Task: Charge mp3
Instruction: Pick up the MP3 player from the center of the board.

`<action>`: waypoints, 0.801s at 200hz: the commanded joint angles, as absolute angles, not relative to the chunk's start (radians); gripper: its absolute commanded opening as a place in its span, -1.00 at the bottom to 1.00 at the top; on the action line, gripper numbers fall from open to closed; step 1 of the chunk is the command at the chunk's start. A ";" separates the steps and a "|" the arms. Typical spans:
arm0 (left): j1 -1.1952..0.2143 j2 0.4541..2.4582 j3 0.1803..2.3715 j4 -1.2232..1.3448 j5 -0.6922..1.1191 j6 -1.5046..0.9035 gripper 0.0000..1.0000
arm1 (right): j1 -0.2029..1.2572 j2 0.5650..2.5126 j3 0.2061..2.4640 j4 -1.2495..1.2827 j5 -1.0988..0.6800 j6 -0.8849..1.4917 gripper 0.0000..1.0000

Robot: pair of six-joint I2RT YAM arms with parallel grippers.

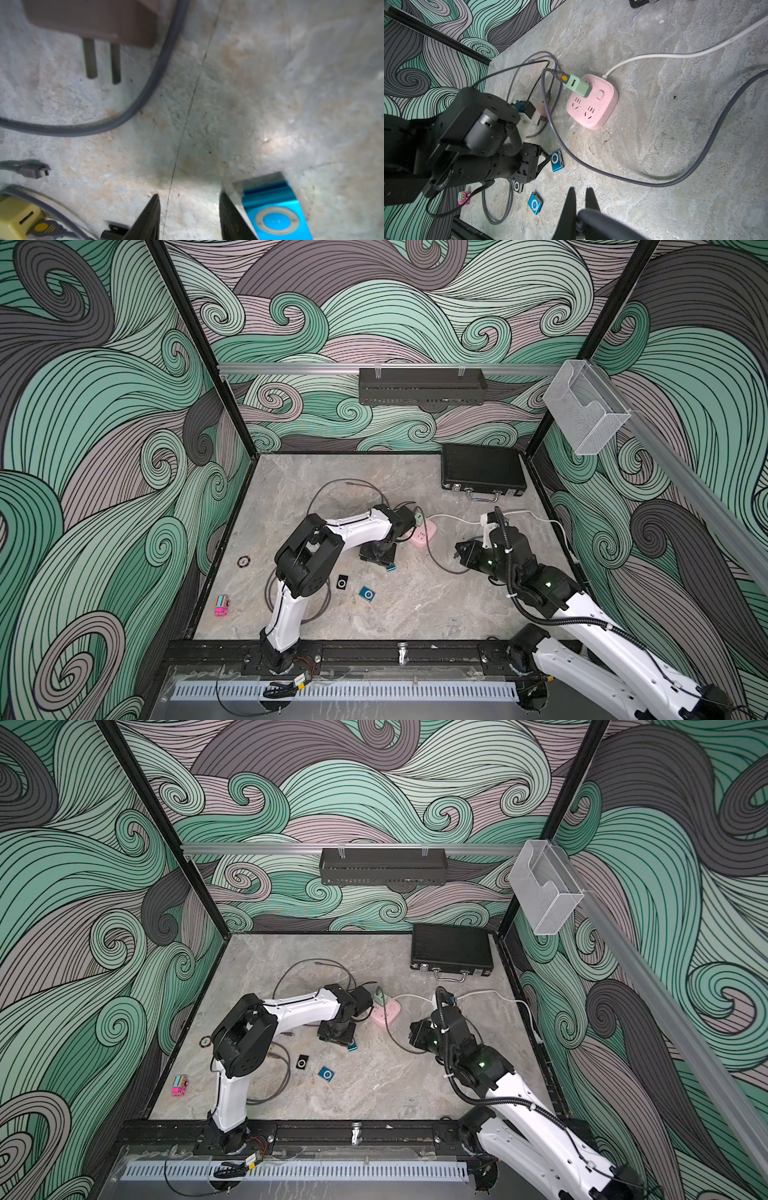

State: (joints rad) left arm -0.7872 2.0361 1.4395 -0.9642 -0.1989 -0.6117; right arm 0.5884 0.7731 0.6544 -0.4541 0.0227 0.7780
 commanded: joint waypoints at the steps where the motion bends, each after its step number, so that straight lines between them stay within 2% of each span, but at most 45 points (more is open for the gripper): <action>1: -0.784 2.044 1.476 -0.967 -0.176 -0.601 -0.10 | 0.583 0.753 0.649 -0.480 0.038 0.792 -1.00; 39: -0.775 1.944 1.444 -0.974 -0.090 -0.655 -0.10 | 0.583 0.770 0.649 -0.455 0.039 0.778 -1.00; 86: -0.776 1.910 1.429 -0.930 0.014 -0.840 -0.03 | 0.582 0.802 0.651 -0.432 0.013 0.769 -1.00; 160: -0.778 1.980 1.440 -0.872 0.030 -0.774 -0.02 | 0.583 0.781 0.643 -0.432 0.025 0.750 -1.00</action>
State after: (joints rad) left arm -0.7818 1.9514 1.4353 -0.8886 0.0196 -0.7948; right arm 0.5884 0.7898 0.6544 -0.4488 0.0185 0.7586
